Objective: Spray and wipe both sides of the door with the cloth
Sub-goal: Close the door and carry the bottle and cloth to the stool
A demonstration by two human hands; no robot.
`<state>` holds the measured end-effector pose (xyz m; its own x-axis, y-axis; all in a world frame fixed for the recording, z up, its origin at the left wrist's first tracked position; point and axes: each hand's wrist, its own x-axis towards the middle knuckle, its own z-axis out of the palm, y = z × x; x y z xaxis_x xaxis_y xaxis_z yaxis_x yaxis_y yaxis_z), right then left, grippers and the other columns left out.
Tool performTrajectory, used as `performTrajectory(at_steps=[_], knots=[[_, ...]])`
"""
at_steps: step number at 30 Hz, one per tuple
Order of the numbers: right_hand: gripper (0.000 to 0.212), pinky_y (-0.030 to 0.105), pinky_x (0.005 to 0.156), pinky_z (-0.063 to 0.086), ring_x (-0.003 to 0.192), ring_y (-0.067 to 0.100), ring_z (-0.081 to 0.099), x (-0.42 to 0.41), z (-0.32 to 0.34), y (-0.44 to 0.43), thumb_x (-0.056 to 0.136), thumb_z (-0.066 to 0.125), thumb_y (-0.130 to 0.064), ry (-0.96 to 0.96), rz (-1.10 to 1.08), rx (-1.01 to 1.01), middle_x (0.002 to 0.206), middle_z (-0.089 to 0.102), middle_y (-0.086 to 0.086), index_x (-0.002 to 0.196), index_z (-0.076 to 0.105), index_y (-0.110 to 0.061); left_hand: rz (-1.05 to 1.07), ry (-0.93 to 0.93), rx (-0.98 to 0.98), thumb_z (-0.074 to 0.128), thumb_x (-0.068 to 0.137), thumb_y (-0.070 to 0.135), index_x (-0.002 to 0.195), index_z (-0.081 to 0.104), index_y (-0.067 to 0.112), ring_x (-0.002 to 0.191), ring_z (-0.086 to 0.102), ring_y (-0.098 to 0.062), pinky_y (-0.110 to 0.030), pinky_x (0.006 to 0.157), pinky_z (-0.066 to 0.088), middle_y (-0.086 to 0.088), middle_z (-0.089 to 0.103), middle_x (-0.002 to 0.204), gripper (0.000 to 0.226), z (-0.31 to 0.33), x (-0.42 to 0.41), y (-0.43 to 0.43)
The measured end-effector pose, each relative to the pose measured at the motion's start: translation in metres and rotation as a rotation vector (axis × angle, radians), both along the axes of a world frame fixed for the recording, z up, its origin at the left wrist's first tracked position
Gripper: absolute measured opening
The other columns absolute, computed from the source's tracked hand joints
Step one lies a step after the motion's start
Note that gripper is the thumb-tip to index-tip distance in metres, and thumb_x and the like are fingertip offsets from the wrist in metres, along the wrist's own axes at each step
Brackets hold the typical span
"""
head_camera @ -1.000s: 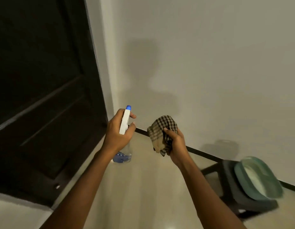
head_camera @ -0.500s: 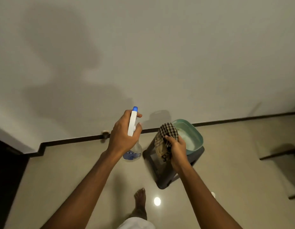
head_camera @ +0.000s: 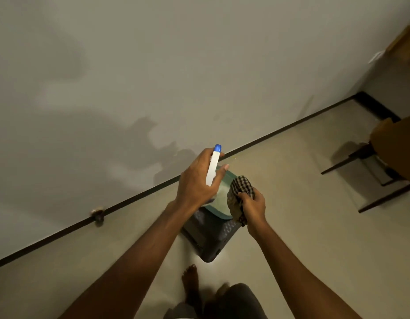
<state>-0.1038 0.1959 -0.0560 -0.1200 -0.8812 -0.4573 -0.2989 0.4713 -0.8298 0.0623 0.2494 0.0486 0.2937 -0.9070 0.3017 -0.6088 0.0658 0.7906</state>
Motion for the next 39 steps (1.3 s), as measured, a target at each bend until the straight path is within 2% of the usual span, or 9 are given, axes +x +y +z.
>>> performTrajectory(at_steps=[9,12,17,20,23,26,30,35,39], knots=[[0.035,0.052,0.082,0.059,0.088,0.025,0.068,0.011,-0.082,-0.083,0.082,0.065,-0.024,0.264,0.169,-0.036,0.099,0.071,0.007,0.114,0.071,-0.013,-0.062,0.074,0.016,0.059,0.092,0.05,0.127,0.055,0.013,0.091,0.065,-0.018,-0.03,0.077,0.057,0.0,0.066,0.111,0.051,-0.075,-0.002,-0.096],[0.021,0.045,0.078,0.055,0.079,0.026,0.059,0.012,-0.098,-0.095,0.087,0.065,-0.008,0.348,0.229,-0.058,0.078,0.062,0.003,0.105,0.072,0.0,-0.079,0.058,0.015,0.062,0.094,0.044,0.125,0.057,0.014,0.09,0.065,-0.015,-0.026,0.077,0.056,0.002,0.067,0.107,0.044,-0.102,0.002,-0.112],[0.039,0.037,0.094,0.051,0.116,0.029,0.056,0.011,-0.151,-0.111,0.092,0.067,-0.019,0.675,0.478,-0.153,0.128,0.057,0.011,0.129,0.063,-0.01,-0.109,-0.01,0.013,0.062,0.093,0.044,0.122,0.061,0.011,0.083,0.065,-0.012,-0.024,0.076,0.056,0.001,0.069,0.103,0.044,-0.152,0.005,-0.128],[0.044,0.037,0.099,0.046,0.121,0.028,0.05,0.017,-0.178,-0.118,0.096,0.064,-0.022,0.932,0.704,-0.286,0.134,0.052,0.011,0.137,0.053,-0.011,-0.138,-0.054,-0.016,0.066,0.091,0.038,0.12,0.062,0.004,0.08,0.067,-0.017,-0.033,0.072,0.058,-0.004,0.071,0.101,0.045,-0.183,0.01,-0.134],[0.062,0.041,0.107,0.038,0.124,0.028,0.043,0.023,-0.201,-0.119,0.09,0.069,-0.029,1.038,0.918,-0.223,0.138,0.043,0.011,0.142,0.039,-0.012,-0.121,-0.084,-0.077,0.07,0.088,0.034,0.117,0.06,0.005,0.078,0.062,-0.01,-0.024,0.072,0.057,-0.007,0.071,0.096,0.042,-0.204,0.009,-0.136],[0.076,0.052,0.114,0.033,0.138,0.033,0.034,0.026,-0.215,-0.109,0.089,0.069,-0.033,0.867,0.913,0.015,0.149,0.034,0.015,0.15,0.028,-0.013,-0.084,-0.097,-0.082,0.076,0.086,0.027,0.115,0.058,0.003,0.077,0.061,-0.01,-0.016,0.072,0.054,-0.01,0.07,0.094,0.042,-0.216,0.009,-0.134],[0.069,0.047,0.111,0.036,0.136,0.035,0.038,0.023,-0.204,-0.115,0.09,0.067,-0.024,0.664,0.835,0.164,0.149,0.039,0.019,0.149,0.033,-0.009,-0.041,-0.055,-0.039,0.074,0.088,0.031,0.117,0.06,-0.003,0.074,0.061,-0.01,-0.019,0.067,0.055,-0.009,0.069,0.097,0.048,-0.219,0.007,-0.131],[0.032,0.037,0.087,0.048,0.11,0.031,0.058,0.017,-0.181,-0.113,0.084,0.065,-0.006,0.51,0.541,0.076,0.121,0.063,0.015,0.116,0.063,-0.005,0.055,0.112,0.171,0.081,0.078,0.044,0.131,0.05,0.009,0.088,0.061,-0.009,-0.026,0.076,0.055,0.001,0.063,0.111,0.071,-0.205,0.006,-0.129],[0.029,0.043,0.094,0.051,0.112,0.029,0.059,0.013,-0.154,-0.099,0.088,0.064,-0.006,0.394,0.394,-0.012,0.121,0.065,0.012,0.117,0.067,-0.007,0.022,0.177,0.342,0.086,0.073,0.042,0.145,0.038,0.018,0.106,0.057,-0.018,-0.042,0.093,0.051,0.0,0.056,0.127,0.089,-0.197,0.01,-0.124]])
